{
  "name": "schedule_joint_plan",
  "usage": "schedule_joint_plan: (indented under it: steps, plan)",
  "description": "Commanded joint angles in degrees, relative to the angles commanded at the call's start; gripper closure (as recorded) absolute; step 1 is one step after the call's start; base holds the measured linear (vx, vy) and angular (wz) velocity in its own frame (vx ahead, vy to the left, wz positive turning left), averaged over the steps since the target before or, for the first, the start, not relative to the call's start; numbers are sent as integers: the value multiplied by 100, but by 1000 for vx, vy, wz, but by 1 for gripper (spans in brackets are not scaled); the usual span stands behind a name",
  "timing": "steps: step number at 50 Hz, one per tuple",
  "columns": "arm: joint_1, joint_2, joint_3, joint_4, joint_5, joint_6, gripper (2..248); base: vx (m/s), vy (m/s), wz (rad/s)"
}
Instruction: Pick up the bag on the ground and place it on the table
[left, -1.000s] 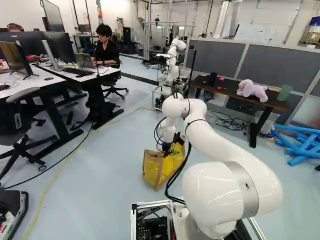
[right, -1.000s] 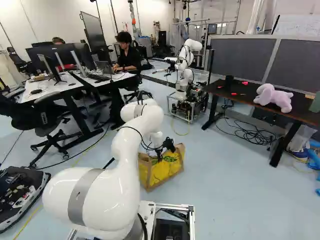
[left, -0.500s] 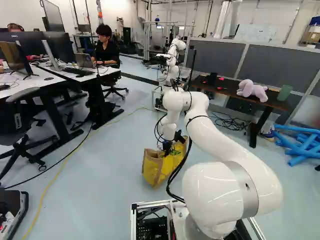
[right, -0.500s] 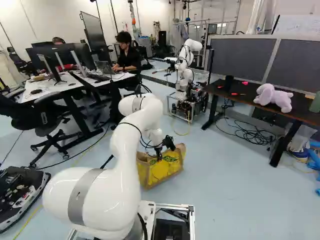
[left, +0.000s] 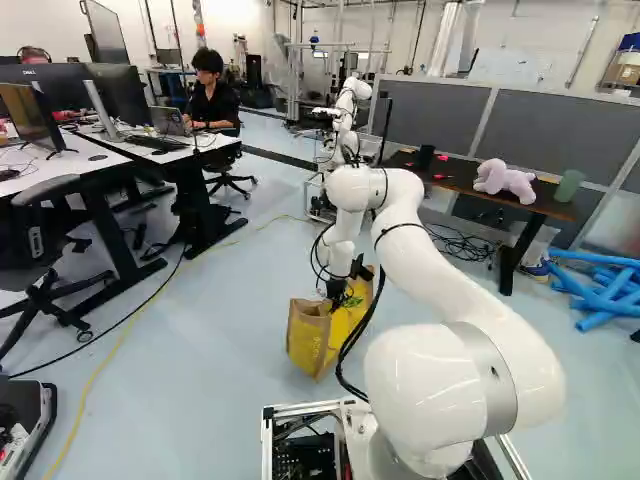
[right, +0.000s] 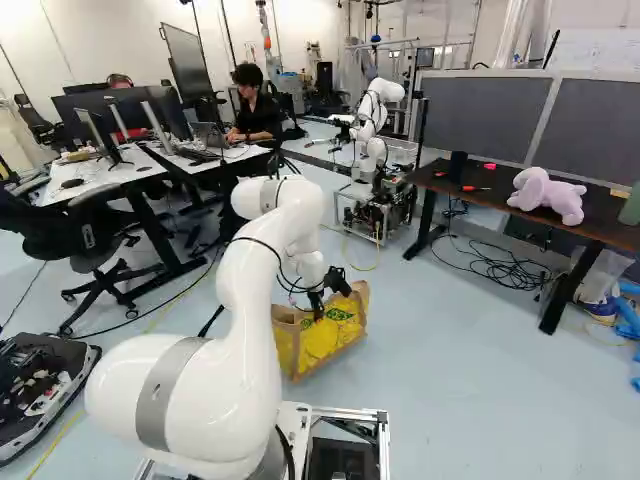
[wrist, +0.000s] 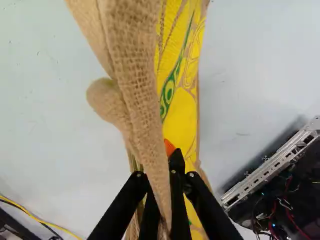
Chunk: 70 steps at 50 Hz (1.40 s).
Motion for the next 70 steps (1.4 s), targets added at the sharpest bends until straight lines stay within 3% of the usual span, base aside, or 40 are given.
schedule_joint_plan:
  steps: [24, 70]
  plan:
    - [-12, 640, 850, -144, 20, 0, 229, 0, 0, 0]
    - [-48, 1934, 2594, -145, 821, 0, 229, 0, 0, 0]
